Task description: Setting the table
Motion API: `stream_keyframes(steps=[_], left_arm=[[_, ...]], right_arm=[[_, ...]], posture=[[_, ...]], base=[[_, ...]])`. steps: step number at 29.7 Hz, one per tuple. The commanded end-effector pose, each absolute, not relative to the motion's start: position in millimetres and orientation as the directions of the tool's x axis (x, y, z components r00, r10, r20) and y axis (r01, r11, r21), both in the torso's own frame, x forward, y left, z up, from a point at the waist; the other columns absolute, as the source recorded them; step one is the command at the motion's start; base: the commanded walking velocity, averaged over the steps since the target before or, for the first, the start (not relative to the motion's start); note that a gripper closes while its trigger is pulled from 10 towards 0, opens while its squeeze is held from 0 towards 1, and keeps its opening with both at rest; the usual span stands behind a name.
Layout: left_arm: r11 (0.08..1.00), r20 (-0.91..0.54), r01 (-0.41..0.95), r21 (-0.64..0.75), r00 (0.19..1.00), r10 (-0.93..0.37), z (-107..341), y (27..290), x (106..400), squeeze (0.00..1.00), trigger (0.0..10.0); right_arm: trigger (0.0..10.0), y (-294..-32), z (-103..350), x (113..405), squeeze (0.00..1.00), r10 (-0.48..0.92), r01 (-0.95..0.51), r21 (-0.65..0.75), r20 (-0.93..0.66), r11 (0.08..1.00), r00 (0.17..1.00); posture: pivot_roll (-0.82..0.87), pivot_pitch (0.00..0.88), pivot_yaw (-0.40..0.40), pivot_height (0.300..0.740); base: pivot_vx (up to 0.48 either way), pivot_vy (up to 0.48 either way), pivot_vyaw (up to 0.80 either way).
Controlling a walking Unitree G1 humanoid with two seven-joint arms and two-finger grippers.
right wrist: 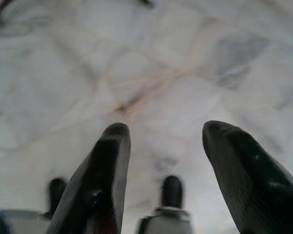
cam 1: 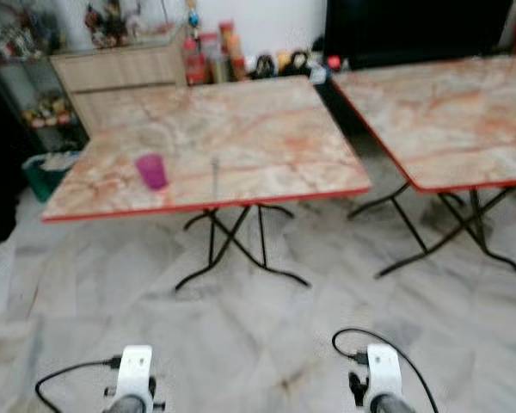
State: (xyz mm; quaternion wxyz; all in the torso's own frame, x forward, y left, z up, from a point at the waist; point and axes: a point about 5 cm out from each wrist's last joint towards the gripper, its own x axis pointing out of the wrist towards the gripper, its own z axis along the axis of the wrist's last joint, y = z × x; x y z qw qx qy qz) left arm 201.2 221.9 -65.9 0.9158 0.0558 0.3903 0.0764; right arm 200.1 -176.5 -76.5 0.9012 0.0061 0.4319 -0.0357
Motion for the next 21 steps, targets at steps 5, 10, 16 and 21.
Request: stream_keyframes(steps=[5,10,16,21], left_arm=[[0.980,-0.705,-0.093,0.175,0.683,0.191,-64.6,226.2,202.0,0.00,10.0],[0.981,-0.701,-0.089,0.174,0.689,0.187,-63.5,224.8,204.5,0.00,10.0],[0.980,-0.700,-0.091,0.177,0.688,0.191,-63.0,226.0,204.9,0.00,10.0],[0.979,-0.700,-0.088,0.182,0.687,0.192,-63.3,226.2,204.2,0.00,10.0]], right_arm=[[10.0,-172.8,-75.3,202.8,0.00,-0.049,0.063,-0.012,-0.773,0.998,0.633],[10.0,-172.3,-75.0,203.3,0.00,-0.047,0.062,-0.010,-0.771,0.998,0.635],[10.0,-171.8,-74.6,204.1,0.00,-0.047,0.065,-0.007,-0.770,0.998,0.637],[10.0,-171.9,-74.3,204.7,0.00,-0.047,0.067,-0.005,-0.768,0.998,0.639]], posture=[[0.03,0.000,0.064,0.740],[0.03,0.000,0.064,0.740],[0.04,0.000,0.066,0.740],[0.04,0.000,0.067,0.740]], base=[[0.000,0.365,0.00],[0.000,0.455,0.00],[0.000,0.480,0.00],[0.000,0.384,0.00]])
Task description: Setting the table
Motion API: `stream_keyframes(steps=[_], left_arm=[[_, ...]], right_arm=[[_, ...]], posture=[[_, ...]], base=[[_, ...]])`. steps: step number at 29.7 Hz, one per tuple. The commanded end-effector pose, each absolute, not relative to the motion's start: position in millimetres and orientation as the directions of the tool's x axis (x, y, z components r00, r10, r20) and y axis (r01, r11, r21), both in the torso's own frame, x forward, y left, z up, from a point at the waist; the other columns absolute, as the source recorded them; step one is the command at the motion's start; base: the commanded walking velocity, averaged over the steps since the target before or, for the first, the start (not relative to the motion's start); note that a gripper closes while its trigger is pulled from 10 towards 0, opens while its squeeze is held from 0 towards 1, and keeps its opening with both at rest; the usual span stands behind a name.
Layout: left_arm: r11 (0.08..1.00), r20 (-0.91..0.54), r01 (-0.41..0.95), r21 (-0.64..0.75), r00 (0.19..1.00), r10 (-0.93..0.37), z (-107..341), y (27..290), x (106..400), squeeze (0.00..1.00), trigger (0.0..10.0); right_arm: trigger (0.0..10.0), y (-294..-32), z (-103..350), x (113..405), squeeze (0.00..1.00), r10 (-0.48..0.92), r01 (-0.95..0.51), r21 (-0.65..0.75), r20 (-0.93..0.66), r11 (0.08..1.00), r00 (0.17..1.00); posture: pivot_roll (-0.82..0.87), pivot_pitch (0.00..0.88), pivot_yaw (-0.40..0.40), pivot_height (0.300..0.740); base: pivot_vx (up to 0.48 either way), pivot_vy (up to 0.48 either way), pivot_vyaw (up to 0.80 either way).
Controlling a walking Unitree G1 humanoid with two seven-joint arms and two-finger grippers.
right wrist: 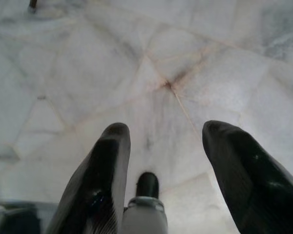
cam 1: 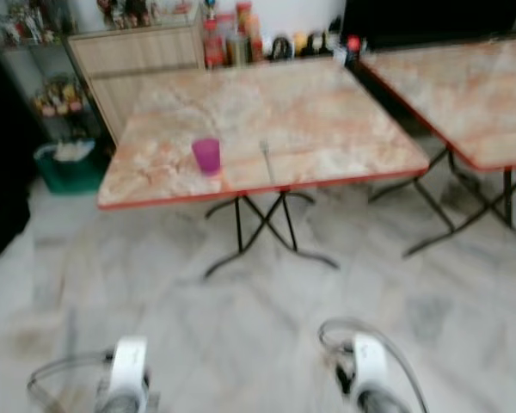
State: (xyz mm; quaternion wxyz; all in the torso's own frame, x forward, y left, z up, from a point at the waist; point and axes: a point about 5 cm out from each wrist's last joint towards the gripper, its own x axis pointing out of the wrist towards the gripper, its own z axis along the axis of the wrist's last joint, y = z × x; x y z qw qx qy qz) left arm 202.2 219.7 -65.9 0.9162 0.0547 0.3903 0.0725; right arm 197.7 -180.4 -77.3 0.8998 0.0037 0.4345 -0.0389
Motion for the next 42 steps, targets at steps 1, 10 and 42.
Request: stream_keyframes(steps=[1,10,42], left_arm=[[0.979,-0.700,-0.083,0.186,0.688,0.191,-63.4,226.0,204.0,0.00,10.0],[0.980,-0.694,-0.089,0.176,0.695,0.188,-62.4,224.9,206.0,0.00,10.0],[0.982,-0.699,-0.095,0.161,0.692,0.181,-63.0,218.5,208.1,0.00,10.0]], right_arm=[[10.0,-171.6,-73.9,205.3,0.00,-0.046,0.067,-0.004,-0.766,0.998,0.641],[10.0,-170.1,-71.9,209.0,0.00,-0.042,0.067,0.002,-0.757,0.998,0.653],[10.0,-174.9,-70.7,210.5,0.00,-0.055,0.043,-0.035,-0.755,0.998,0.653]], posture=[[0.04,0.000,0.067,0.740],[0.04,0.000,0.069,0.740],[0.03,0.000,0.055,0.740]], base=[[0.000,0.000,0.00],[0.000,0.000,0.00],[0.275,0.000,0.13]])
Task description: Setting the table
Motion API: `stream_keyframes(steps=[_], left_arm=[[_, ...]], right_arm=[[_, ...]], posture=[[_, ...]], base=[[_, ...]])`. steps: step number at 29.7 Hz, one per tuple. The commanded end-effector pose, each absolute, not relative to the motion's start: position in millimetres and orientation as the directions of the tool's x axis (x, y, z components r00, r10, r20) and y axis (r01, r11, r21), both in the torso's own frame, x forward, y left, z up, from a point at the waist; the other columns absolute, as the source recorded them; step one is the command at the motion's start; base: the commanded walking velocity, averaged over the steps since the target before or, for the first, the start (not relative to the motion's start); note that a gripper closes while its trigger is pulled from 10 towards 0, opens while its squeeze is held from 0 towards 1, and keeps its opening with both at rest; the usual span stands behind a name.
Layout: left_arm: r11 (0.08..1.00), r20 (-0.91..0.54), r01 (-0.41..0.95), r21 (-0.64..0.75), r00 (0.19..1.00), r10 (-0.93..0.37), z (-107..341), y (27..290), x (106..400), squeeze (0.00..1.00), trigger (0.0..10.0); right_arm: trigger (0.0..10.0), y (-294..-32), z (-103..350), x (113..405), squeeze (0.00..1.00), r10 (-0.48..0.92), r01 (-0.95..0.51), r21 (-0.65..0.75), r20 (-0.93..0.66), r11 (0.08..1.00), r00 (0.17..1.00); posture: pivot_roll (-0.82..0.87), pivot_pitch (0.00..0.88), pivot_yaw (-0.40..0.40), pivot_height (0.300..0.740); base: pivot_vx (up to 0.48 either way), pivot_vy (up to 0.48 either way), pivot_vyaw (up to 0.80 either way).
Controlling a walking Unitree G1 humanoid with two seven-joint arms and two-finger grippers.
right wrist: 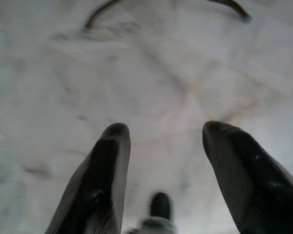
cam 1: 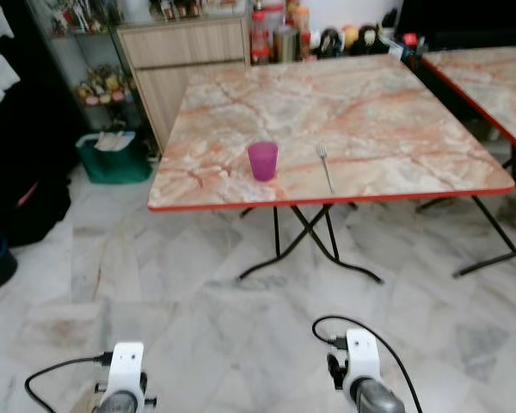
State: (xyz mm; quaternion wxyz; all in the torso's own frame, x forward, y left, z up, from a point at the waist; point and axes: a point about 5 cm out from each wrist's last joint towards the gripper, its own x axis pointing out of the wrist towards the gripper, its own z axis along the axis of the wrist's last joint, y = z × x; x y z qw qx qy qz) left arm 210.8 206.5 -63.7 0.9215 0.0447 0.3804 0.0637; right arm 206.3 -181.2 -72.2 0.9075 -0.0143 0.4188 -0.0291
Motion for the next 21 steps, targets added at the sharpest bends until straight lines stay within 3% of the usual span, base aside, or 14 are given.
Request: stream_keyframes(steps=[1,21], left_arm=[[0.982,-0.699,-0.095,0.161,0.692,0.181,-63.0,218.5,208.1,0.00,10.0],[0.983,-0.705,-0.102,0.156,0.685,0.183,-64.8,217.1,205.7,0.00,10.0]], right_arm=[[10.0,-174.9,-70.7,210.5,0.00,-0.055,0.043,-0.035,-0.755,0.998,0.653],[10.0,-174.4,-64.3,219.6,0.00,-0.044,0.041,-0.021,-0.715,0.999,0.698]], posture=[[0.03,0.000,0.055,0.740],[0.02,0.000,0.051,0.740]], base=[[0.281,0.000,0.00],[0.283,0.000,0.00]])
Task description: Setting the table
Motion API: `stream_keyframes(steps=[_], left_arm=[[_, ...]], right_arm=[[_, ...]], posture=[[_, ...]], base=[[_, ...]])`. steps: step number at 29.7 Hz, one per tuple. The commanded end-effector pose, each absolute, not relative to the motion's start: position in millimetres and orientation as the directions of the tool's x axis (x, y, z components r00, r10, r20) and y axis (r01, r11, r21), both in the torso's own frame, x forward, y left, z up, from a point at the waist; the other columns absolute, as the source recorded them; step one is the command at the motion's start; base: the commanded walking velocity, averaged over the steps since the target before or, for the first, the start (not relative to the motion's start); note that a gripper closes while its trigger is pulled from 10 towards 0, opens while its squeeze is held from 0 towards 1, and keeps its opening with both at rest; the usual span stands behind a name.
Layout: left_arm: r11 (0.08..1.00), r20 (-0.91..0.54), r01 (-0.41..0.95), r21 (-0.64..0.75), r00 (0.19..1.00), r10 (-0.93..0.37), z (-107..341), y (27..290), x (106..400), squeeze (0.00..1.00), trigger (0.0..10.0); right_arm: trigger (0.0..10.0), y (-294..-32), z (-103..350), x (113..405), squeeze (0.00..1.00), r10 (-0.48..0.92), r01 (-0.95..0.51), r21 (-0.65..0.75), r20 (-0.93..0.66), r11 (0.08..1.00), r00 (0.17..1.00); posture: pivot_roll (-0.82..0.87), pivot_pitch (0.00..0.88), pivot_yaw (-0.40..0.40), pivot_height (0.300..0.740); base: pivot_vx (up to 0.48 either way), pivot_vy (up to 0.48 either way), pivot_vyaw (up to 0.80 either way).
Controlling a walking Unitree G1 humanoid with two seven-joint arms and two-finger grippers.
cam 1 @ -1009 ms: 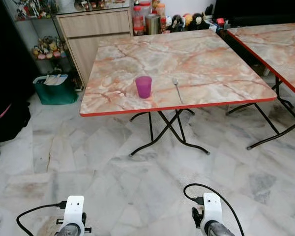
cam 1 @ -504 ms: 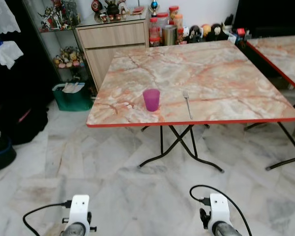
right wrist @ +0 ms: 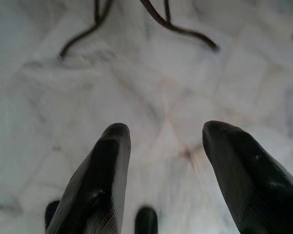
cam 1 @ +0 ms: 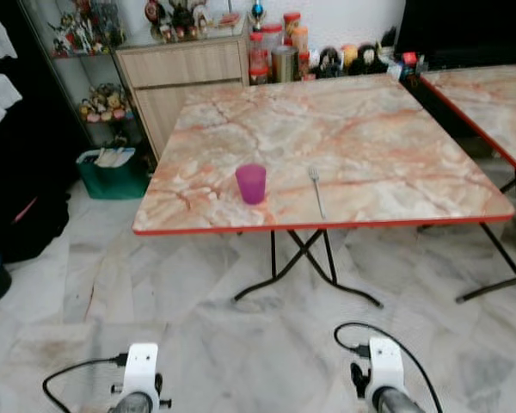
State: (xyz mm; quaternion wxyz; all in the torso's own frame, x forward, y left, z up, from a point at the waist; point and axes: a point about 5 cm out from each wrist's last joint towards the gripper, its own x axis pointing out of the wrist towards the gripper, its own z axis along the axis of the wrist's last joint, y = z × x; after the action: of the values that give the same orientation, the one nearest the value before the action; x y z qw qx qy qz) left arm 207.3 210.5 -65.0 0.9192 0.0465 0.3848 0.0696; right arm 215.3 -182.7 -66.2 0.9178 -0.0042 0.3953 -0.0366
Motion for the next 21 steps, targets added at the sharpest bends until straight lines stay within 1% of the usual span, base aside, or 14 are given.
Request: stream_keyframes(steps=[1,8,11,15,19,20,21], left_arm=[[0.982,-0.706,-0.102,0.156,0.684,0.183,-64.9,217.1,205.7,0.00,10.0],[0.983,-0.707,-0.098,0.156,0.684,0.181,-65.1,216.3,205.5,0.00,10.0],[0.983,-0.705,-0.096,0.157,0.686,0.180,-64.2,217.0,206.9,0.00,10.0],[0.983,-0.704,-0.091,0.161,0.687,0.179,-63.6,218.2,207.7,0.00,10.0],[0.982,-0.704,-0.082,0.168,0.687,0.178,-63.5,218.0,207.9,0.00,10.0],[0.982,-0.702,-0.082,0.169,0.690,0.178,-63.4,218.1,208.0,0.00,10.0],[0.982,-0.702,-0.082,0.169,0.690,0.178,-63.4,218.1,208.0,0.00,10.0]], right_arm=[[10.0,-174.1,-63.5,220.8,0.00,-0.044,0.041,-0.021,-0.710,0.999,0.703],[10.0,-170.6,-59.4,226.9,0.00,-0.024,0.018,-0.016,-0.687,1.000,0.726],[10.0,-162.0,-51.6,237.9,0.00,0.012,-0.030,-0.017,-0.642,0.999,0.766],[10.0,-157.3,-45.6,245.3,0.00,0.034,-0.068,-0.034,-0.606,0.997,0.795],[10.0,-151.5,-37.4,253.9,0.00,0.061,-0.099,-0.038,-0.553,0.994,0.831],[10.0,-149.0,-32.5,258.4,0.00,0.078,-0.119,-0.047,-0.518,0.992,0.852],[10.0,-149.0,-32.5,258.4,0.00,0.078,-0.119,-0.047,-0.518,0.992,0.852]], posture=[[0.02,0.000,0.051,0.740],[0.01,0.000,0.052,0.740],[0.00,0.000,0.055,0.740],[0.00,0.000,0.061,0.740],[0.00,0.000,0.061,0.740],[0.00,0.000,0.061,0.740],[0.00,0.000,0.061,0.740]], base=[[0.277,0.000,0.00],[0.281,0.000,0.00],[0.279,0.000,0.00],[0.277,0.000,0.00],[0.000,0.000,0.00],[0.000,0.000,0.00],[0.000,0.000,0.00]])
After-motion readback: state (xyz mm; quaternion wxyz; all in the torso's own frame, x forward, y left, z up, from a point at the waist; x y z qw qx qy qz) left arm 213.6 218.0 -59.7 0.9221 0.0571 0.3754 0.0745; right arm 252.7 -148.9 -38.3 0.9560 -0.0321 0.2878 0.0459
